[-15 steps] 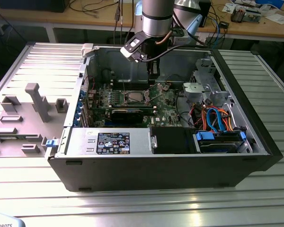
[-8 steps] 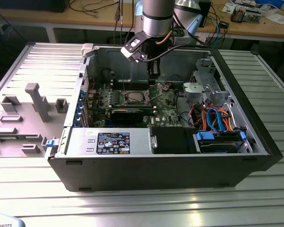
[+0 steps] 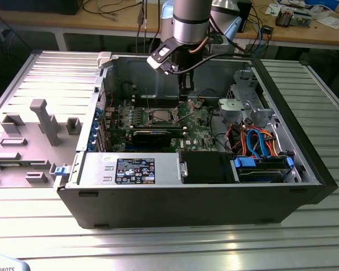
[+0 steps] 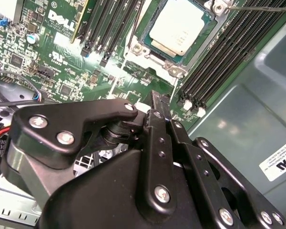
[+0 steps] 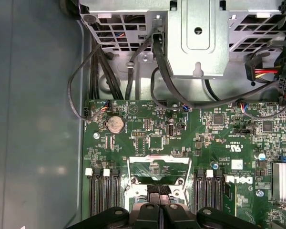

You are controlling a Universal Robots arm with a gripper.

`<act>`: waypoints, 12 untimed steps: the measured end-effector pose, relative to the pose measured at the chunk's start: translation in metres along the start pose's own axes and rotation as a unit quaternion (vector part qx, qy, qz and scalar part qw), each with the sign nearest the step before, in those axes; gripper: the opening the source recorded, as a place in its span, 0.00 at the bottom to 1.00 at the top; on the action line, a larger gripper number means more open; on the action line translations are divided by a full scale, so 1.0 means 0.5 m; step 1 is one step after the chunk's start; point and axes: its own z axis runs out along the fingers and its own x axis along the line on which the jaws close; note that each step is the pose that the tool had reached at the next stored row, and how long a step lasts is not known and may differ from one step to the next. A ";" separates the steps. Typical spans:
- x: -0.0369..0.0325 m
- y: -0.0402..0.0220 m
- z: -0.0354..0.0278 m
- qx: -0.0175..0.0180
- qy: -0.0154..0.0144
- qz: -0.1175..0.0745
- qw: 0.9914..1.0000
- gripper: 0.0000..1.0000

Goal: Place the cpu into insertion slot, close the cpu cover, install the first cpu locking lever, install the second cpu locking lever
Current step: 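Close the cpu cover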

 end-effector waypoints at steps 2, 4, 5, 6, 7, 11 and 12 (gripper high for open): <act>0.000 0.004 0.000 0.000 0.000 0.000 1.000 0.11; 0.000 0.007 0.000 0.000 0.000 0.000 1.000 0.11; 0.000 0.008 0.000 0.000 0.000 0.000 1.000 0.11; 0.000 0.010 0.000 0.000 0.000 0.000 1.000 0.11; 0.000 0.013 0.000 0.000 0.000 0.000 1.000 0.11; 0.000 0.020 0.001 0.000 0.000 0.000 1.000 0.11; 0.000 0.021 0.001 0.000 0.000 0.000 1.000 0.11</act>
